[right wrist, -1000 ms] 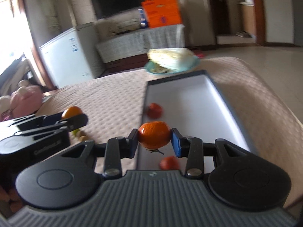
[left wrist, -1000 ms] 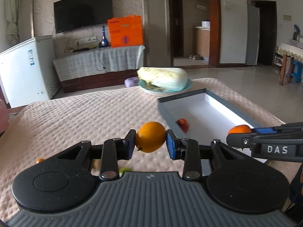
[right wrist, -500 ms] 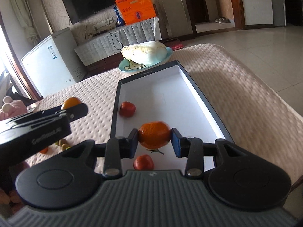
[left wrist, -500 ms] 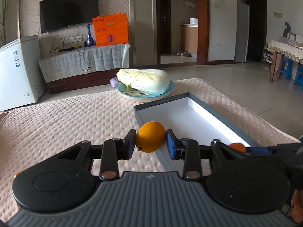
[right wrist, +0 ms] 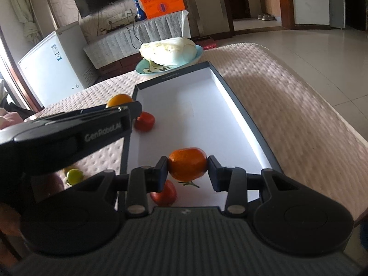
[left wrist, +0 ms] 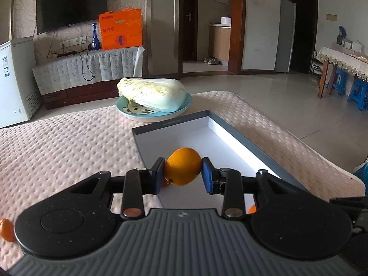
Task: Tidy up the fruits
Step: 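Carry the yellow orange into the box and open the left tool while the right tool holds the tangerine, then lower the tangerine into the box and open the right tool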
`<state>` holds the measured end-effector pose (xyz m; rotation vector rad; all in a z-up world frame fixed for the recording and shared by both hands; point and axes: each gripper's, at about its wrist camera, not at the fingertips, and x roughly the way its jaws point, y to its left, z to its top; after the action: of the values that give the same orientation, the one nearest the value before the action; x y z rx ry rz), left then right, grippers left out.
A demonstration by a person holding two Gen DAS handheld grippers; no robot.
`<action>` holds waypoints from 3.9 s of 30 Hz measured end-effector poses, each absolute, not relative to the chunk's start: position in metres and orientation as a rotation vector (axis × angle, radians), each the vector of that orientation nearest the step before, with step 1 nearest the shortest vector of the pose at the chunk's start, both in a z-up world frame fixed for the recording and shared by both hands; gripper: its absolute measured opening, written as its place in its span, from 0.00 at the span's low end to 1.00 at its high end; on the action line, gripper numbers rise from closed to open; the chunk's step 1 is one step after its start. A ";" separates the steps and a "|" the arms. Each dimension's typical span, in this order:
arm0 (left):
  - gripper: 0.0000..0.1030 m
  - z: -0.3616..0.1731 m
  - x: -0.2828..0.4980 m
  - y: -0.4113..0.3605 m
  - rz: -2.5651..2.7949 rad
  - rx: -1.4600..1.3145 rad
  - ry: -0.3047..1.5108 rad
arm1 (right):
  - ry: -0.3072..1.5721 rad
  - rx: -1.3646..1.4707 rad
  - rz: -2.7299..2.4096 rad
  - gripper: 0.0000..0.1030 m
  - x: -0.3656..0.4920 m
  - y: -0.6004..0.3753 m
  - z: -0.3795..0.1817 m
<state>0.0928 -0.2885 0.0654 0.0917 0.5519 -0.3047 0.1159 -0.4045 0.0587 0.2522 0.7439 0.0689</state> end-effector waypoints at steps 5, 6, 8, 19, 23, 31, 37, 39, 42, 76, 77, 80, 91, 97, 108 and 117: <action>0.39 0.061 0.105 -0.299 -0.306 0.098 0.561 | 0.760 0.261 0.050 0.39 0.115 -0.411 0.056; 0.39 0.059 0.107 -0.300 -0.305 0.097 0.564 | 0.763 0.264 0.049 0.39 0.115 -0.412 0.055; 0.39 0.057 0.112 -0.302 -0.302 0.099 0.573 | 0.763 0.263 0.047 0.39 0.115 -0.412 0.055; 0.39 0.046 0.130 -0.314 -0.292 0.113 0.599 | 0.773 0.265 0.057 0.39 0.115 -0.412 0.054; 0.39 0.044 0.135 -0.317 -0.293 0.121 0.604 | 0.774 0.267 0.059 0.39 0.116 -0.413 0.054; 0.39 0.045 0.135 -0.317 -0.293 0.106 0.616 | 0.777 0.267 0.062 0.39 0.116 -0.412 0.053; 0.39 0.054 0.130 -0.316 -0.297 0.100 0.599 | 0.773 0.274 0.059 0.39 0.117 -0.413 0.053; 0.39 0.057 0.127 -0.317 -0.298 0.102 0.593 | 0.773 0.272 0.061 0.39 0.117 -0.412 0.053; 0.39 0.060 0.124 -0.317 -0.301 0.102 0.589 | 0.775 0.270 0.061 0.39 0.116 -0.412 0.053; 0.39 0.086 -0.031 -0.181 -0.238 0.007 0.499 | 0.701 0.294 0.071 0.39 0.114 -0.394 0.060; 0.39 0.080 -0.034 -0.174 -0.225 -0.002 0.513 | 0.688 0.285 0.067 0.39 0.113 -0.392 0.062; 0.39 0.070 -0.037 -0.159 -0.180 0.011 0.539 | 0.647 0.269 0.069 0.39 0.109 -0.384 0.066; 0.40 0.073 -0.036 -0.108 -0.096 0.035 0.500 | 0.596 0.265 0.071 0.39 0.124 -0.372 0.088; 0.51 0.086 -0.044 -0.086 -0.096 -0.008 0.468 | 0.669 0.358 0.006 0.39 0.133 -0.381 0.068; 0.51 0.099 -0.054 -0.075 -0.121 -0.064 0.448 | 0.786 0.317 -0.052 0.39 0.145 -0.367 0.045; 0.51 0.099 -0.057 -0.064 -0.088 -0.076 0.464 | 0.805 0.289 -0.101 0.40 0.160 -0.364 0.036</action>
<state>-0.0574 -0.0640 0.0993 -0.0762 0.4638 -0.0877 0.1602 -0.3640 0.0364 0.2893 0.8046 -0.1010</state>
